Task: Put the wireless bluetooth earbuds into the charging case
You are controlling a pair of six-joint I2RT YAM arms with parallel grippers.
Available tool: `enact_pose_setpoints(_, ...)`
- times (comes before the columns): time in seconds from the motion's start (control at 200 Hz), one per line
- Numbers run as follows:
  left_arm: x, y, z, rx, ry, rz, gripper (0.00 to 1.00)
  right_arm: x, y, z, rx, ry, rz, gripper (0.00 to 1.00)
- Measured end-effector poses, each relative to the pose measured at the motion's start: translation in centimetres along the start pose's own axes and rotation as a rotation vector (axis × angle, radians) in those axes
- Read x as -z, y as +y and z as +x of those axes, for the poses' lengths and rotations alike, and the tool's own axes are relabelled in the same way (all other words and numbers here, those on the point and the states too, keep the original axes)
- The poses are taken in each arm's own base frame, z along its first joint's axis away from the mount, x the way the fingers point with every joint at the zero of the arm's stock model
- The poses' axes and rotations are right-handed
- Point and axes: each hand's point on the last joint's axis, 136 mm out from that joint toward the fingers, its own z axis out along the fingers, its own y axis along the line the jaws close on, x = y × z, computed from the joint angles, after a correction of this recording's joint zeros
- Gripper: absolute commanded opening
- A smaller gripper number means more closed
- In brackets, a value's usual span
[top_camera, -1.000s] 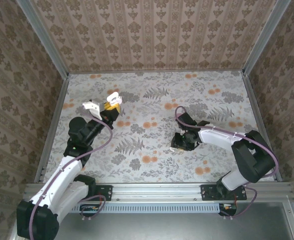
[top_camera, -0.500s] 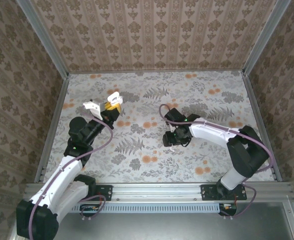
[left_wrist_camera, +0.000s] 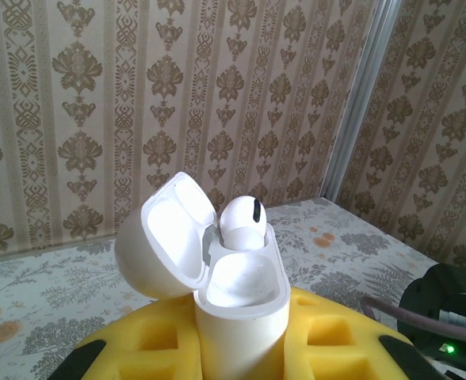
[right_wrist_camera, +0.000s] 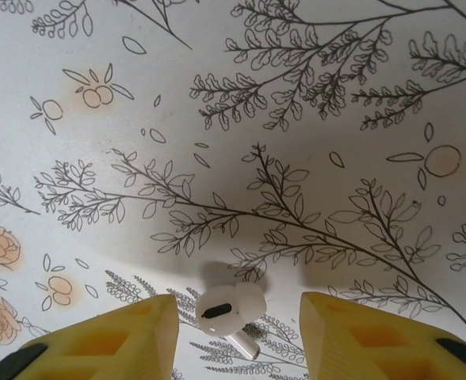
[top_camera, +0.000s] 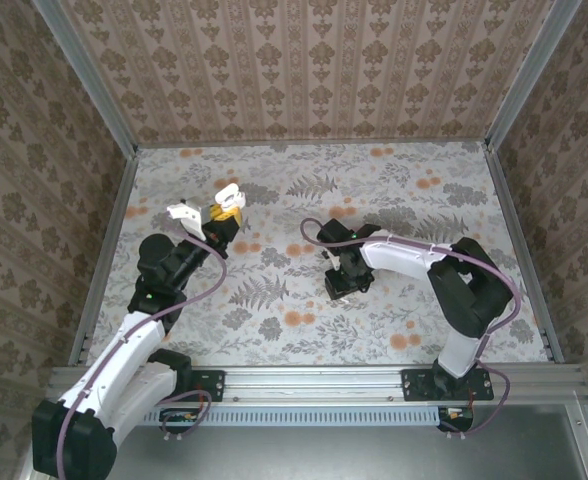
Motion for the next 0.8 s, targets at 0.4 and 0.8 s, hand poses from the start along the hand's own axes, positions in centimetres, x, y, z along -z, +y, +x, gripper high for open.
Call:
enact_pose_setpoints(0.4, 0.00, 0.12, -0.02, -0.003, -0.001, -0.007, 0.17, -0.83, 0.21, 0.57, 0.033, 0.046, 0.013, 0.35)
enact_pose_setpoints(0.8, 0.00, 0.12, -0.02, -0.003, -0.001, -0.007, 0.17, -0.97, 0.04, 0.53, 0.034, 0.050, 0.035, 0.30)
